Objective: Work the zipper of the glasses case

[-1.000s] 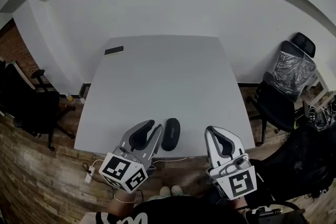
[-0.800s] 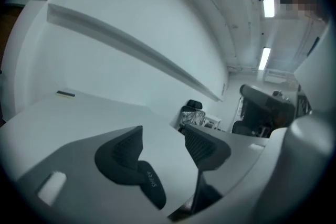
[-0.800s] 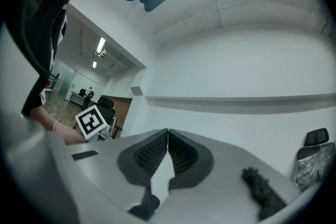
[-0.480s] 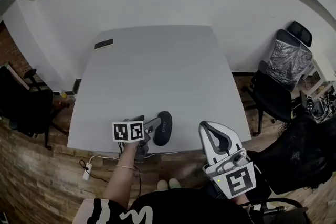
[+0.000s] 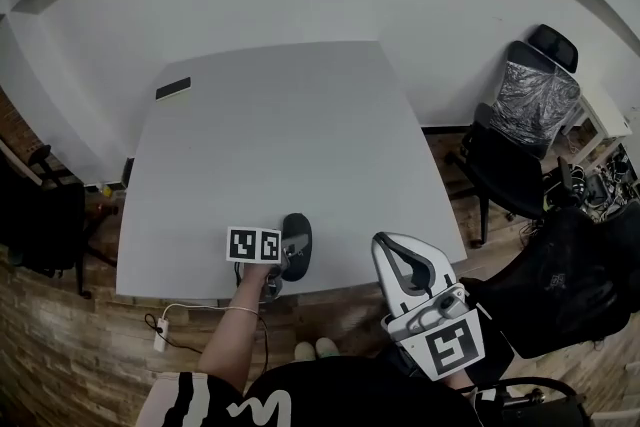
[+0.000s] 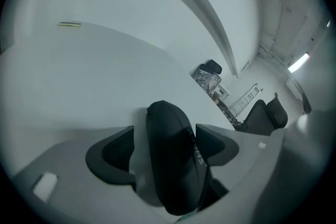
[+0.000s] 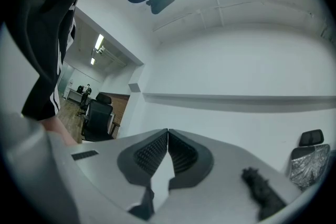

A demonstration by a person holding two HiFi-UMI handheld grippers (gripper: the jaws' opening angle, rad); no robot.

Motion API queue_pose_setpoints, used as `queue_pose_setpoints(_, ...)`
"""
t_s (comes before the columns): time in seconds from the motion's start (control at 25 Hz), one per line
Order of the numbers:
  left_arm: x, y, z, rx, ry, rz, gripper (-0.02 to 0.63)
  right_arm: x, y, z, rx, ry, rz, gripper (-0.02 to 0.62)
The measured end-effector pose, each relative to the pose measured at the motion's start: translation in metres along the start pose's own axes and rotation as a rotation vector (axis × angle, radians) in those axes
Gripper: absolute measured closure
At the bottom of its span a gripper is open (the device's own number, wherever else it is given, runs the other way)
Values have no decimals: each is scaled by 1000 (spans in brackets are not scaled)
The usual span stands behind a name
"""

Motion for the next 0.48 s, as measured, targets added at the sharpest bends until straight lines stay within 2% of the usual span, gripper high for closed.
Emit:
queue_pose_setpoints(0.24,8,-22,23,91,-141,-76,227,-4,0,6,-15,-13,-9,588)
queue_pose_setpoints(0.32,9,-29,28,96,-143,-98,227,-5,0,8,-22,-19,-10,587)
queue_pose_setpoints(0.48,3,-42,33,75,-97,-124,230,-7,1,7,-22,-24,0,588)
Point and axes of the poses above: the fingertips, and each gripper's own axes: y backward along the fingers, z to its right, x out of its top, the point moved 8 cm from there along y, backward along the fingers, and after that the axes turned 3 degrees about -z, right-handed, at the moved point
